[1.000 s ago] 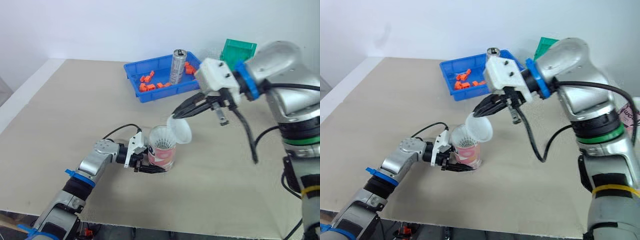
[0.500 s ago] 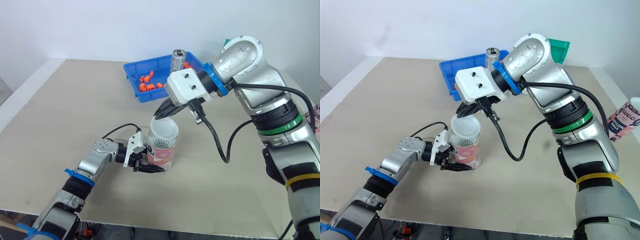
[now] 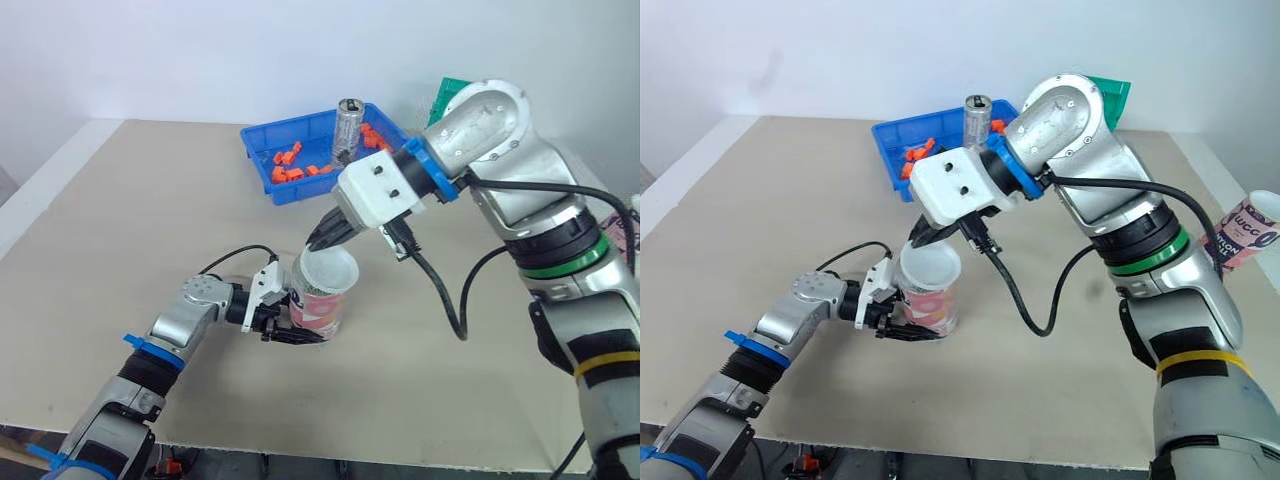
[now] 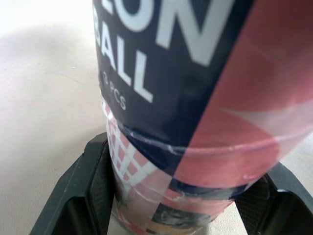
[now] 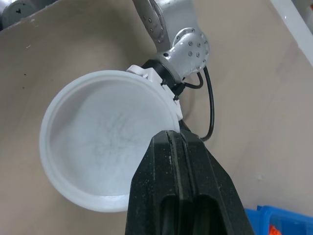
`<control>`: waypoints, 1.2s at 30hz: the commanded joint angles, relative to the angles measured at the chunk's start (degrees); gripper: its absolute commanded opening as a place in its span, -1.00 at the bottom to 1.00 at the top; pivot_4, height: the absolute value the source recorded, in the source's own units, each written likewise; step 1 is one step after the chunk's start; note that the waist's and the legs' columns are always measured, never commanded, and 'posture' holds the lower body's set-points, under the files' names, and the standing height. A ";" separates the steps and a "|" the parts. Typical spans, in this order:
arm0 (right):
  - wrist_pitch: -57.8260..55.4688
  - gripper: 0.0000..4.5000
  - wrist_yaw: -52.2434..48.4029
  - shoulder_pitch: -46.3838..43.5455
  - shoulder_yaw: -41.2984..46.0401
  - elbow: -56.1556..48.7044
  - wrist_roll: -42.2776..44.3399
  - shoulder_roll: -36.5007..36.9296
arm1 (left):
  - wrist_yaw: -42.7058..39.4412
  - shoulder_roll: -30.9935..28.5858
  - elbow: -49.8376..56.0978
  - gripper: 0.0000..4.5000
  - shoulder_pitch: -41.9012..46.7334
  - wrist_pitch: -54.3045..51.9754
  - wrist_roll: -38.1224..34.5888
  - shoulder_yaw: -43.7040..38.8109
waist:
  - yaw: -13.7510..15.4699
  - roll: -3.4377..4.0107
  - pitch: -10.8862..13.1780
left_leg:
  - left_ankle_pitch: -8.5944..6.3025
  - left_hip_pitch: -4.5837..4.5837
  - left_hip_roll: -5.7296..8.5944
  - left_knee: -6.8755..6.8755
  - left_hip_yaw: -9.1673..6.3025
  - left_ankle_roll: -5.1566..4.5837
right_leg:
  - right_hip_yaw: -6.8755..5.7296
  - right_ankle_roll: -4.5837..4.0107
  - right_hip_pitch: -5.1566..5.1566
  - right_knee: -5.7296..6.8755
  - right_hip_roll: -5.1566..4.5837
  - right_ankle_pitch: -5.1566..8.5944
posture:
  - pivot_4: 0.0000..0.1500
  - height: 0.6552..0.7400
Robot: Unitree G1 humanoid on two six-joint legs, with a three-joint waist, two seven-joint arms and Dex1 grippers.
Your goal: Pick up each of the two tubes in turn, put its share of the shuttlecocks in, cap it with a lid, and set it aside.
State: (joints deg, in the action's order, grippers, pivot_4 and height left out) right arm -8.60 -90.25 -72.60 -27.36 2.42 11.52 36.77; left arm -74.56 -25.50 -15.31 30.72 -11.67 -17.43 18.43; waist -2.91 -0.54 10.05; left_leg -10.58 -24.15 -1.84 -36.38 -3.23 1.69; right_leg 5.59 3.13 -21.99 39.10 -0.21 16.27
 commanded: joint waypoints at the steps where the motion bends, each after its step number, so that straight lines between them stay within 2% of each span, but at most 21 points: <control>1: 2.45 -0.99 -1.55 -1.93 1.35 1.26 -1.24 -1.30 | 1.54 -2.42 -1.17 0.25 -1.48 -1.25 3.42 -0.12 | 0.01 0.00 0.00 | 0.00 0.00 -0.02 0.02 0.00 0.00 | 0.00 -0.03 -0.01 0.00 0.03 -0.01 | 1.00 1.00; 7: 4.83 -0.99 -2.22 -2.94 1.49 3.31 -1.87 -2.03 | 1.95 -2.72 -0.63 0.25 -1.70 -1.74 3.29 -0.48 | -0.02 0.00 0.00 | 0.00 -0.02 -0.05 0.07 0.03 0.00 | 0.05 -0.08 -0.09 0.01 0.05 0.00 | 1.00 1.00; 12: 6.58 -0.99 -2.25 -2.36 -1.64 1.74 -0.69 1.33 | 2.13 -2.64 -0.70 0.25 -1.58 -1.90 3.32 -0.66 | 0.00 0.00 0.00 | 0.00 -0.02 -0.05 0.11 0.03 0.00 | 0.05 -0.10 -0.11 0.01 0.06 0.01 | 1.00 1.00; 25: 9.11 -0.99 -2.25 -9.37 -2.46 6.85 3.78 1.88 | 2.51 -2.33 -1.01 0.25 -1.54 -1.87 3.37 -0.78 | -0.06 0.02 0.02 | 0.02 -0.02 -0.05 0.19 0.07 -0.01 | 0.12 -0.13 -0.20 0.02 0.06 0.00 | 1.00 1.00; 36: 10.14 -0.99 -2.25 -5.91 -6.91 3.38 3.80 4.11 | 2.83 -2.47 0.00 0.25 -2.29 -2.44 3.12 -1.04 | -0.06 0.02 0.02 | 0.02 -0.04 -0.06 0.20 0.08 -0.01 | 0.14 -0.14 -0.22 0.02 0.06 0.01 | 1.00 1.00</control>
State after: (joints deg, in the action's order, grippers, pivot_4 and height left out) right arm 0.63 -90.35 -78.65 -33.92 7.62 15.42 39.61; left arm -73.94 -26.00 -13.59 29.83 -12.96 -17.46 17.91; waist -2.97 -0.52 10.07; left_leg -10.56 -24.19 -1.90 -36.18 -3.15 1.68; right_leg 5.73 3.00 -22.21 39.12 -0.15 16.28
